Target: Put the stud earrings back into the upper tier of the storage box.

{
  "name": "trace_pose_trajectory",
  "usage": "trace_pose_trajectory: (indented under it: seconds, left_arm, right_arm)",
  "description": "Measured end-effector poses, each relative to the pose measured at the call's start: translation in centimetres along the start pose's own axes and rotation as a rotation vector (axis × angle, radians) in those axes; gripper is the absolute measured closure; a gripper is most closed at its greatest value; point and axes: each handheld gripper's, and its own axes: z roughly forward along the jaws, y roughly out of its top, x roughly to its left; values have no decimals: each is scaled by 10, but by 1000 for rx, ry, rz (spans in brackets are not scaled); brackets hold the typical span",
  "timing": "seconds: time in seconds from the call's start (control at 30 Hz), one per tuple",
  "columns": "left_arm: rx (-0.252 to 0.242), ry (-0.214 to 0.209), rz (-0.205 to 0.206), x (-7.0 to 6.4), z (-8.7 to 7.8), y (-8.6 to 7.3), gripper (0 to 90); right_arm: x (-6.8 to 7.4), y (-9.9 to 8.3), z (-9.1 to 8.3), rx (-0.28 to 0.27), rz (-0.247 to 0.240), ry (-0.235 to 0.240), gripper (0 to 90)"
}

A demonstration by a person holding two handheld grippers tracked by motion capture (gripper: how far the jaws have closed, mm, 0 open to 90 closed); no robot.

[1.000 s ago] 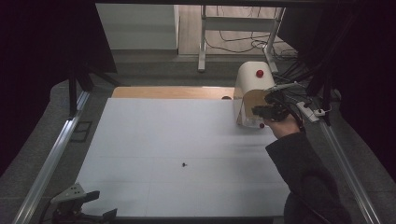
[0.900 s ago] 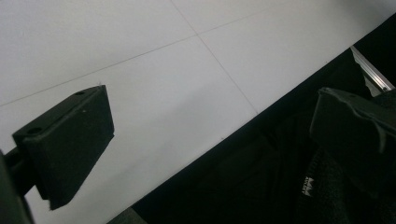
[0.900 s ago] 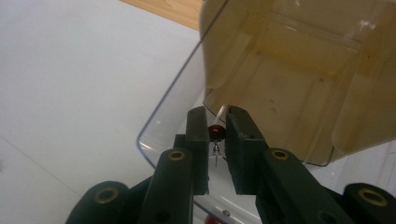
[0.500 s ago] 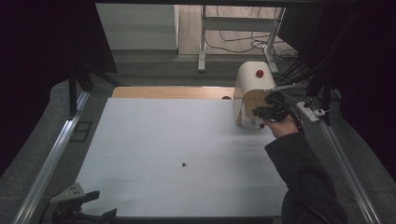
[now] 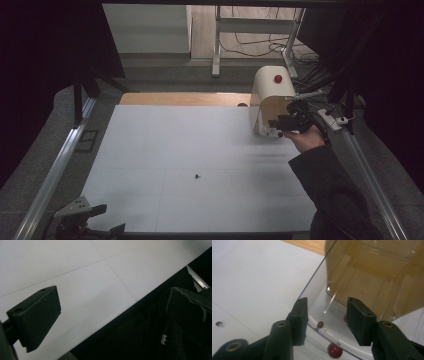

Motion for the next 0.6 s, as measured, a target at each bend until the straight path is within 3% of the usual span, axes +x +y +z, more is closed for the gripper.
trace_pose_trajectory:
  seconds: [0.27,0.6]
  left_arm:
    - [2,2,2,0,0,0,0]
    - [3,0,1,0,0,0,0]
  right_arm:
    - [14,-4,-6,-10,-31,21,338]
    - [29,-16,-6,-11,-38,65,216]
